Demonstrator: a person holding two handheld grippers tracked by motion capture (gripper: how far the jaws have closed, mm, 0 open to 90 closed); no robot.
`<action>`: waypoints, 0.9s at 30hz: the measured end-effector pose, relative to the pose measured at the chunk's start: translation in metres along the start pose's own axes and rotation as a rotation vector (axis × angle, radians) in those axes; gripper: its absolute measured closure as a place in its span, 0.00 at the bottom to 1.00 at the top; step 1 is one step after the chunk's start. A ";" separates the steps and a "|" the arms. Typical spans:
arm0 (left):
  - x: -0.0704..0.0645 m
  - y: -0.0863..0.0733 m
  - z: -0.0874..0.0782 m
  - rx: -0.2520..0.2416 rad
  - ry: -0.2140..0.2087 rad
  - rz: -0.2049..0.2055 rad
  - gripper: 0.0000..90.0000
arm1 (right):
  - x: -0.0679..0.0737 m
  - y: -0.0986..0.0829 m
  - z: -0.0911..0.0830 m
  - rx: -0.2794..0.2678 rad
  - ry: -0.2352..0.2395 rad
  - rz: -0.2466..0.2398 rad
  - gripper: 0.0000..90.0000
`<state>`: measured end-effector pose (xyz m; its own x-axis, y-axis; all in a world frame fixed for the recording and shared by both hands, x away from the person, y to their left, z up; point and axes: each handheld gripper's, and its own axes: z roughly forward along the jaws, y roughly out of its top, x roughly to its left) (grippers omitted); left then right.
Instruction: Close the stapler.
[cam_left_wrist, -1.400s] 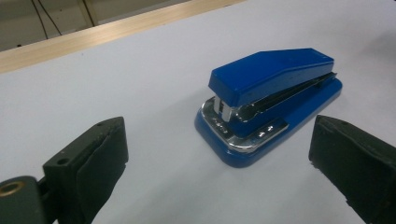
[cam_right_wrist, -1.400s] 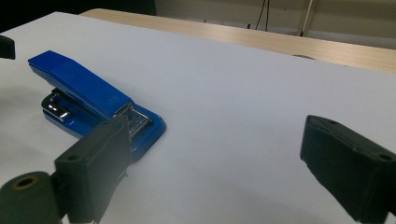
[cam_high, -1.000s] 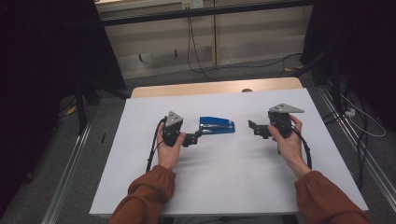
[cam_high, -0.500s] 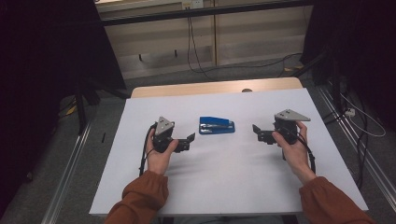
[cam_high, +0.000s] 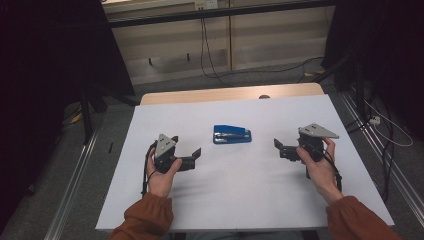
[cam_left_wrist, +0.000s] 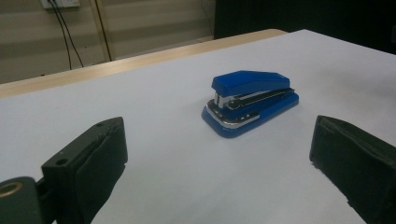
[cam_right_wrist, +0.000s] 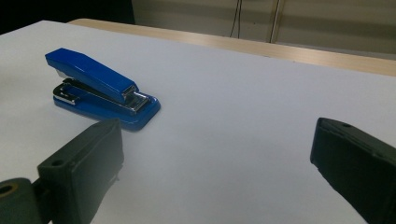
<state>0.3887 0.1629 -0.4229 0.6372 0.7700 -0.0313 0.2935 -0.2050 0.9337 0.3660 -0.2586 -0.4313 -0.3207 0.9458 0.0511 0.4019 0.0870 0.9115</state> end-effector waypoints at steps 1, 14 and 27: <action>0.000 0.000 -0.002 0.004 -0.002 0.000 0.05 | 0.000 0.000 -0.002 -0.003 -0.002 -0.002 0.03; 0.005 -0.004 -0.019 -0.021 0.043 -0.019 0.05 | -0.001 -0.010 -0.024 -0.011 -0.014 -0.004 0.03; -0.002 -0.012 -0.036 -0.020 0.045 -0.004 0.05 | 0.002 -0.021 -0.045 -0.014 -0.037 0.001 0.04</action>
<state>0.3579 0.1857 -0.4207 0.6032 0.7974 -0.0199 0.2817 -0.1896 0.9406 0.3182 -0.2730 -0.4315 -0.2881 0.9569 0.0373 0.3898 0.0816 0.9173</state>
